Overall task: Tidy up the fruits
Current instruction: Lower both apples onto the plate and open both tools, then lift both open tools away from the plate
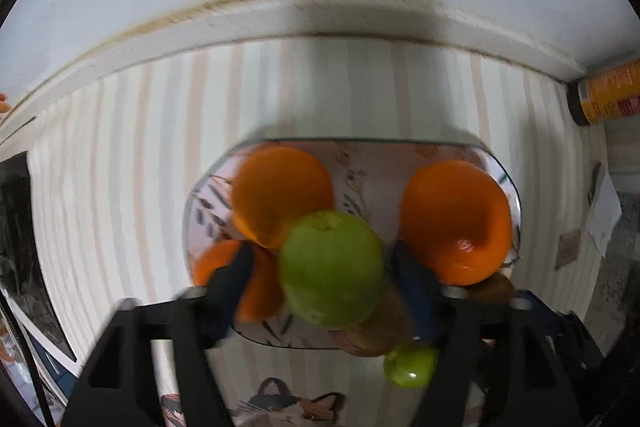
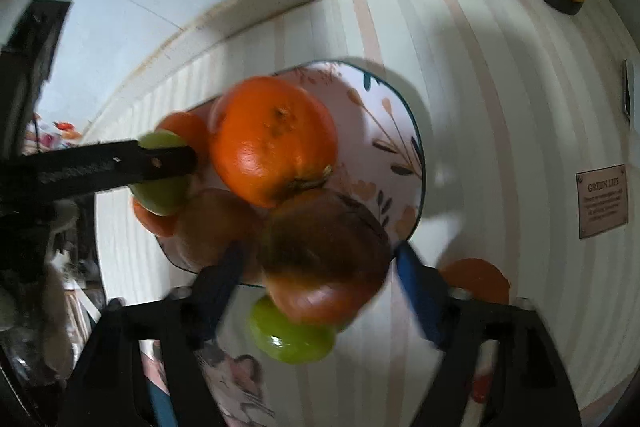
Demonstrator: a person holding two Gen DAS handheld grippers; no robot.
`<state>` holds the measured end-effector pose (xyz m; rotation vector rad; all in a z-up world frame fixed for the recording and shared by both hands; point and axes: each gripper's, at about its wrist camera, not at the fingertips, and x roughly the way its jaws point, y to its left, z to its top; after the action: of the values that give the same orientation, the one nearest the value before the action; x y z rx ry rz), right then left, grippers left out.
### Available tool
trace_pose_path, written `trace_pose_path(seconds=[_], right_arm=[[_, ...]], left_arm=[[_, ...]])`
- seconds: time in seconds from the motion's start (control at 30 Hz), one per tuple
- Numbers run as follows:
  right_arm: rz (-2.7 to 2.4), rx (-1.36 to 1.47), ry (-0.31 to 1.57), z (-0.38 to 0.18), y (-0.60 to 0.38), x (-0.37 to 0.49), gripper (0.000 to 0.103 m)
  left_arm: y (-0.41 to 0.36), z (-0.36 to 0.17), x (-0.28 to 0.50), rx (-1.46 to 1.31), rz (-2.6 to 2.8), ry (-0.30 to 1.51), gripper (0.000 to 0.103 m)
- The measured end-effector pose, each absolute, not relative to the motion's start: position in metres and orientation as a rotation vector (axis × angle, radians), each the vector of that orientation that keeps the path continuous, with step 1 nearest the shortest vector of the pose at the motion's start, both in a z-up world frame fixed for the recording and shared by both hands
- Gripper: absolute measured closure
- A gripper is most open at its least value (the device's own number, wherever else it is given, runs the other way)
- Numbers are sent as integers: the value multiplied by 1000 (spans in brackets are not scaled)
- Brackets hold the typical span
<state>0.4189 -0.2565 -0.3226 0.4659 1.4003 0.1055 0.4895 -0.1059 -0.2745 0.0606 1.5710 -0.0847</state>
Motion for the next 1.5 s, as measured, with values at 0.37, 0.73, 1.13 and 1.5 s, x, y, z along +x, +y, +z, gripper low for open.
trace_pose_path(seconds=[0.37,0.73,1.13,1.5], right_arm=[[-27,246,1347,-291,-256,402,6],[-47,117,1268,-245,-237,372,6],[-15,97,1159,-188,-217,316,6],[-10,102,1015,-111,-216,255,7]], left_arm=[[-77,-239,446,15,-54,1454,17],[-54,-196,377,8,-3,1285,17],[-51,-141,310,7,-32,1118,17],[-54,-72,254,34,-70,969,17]])
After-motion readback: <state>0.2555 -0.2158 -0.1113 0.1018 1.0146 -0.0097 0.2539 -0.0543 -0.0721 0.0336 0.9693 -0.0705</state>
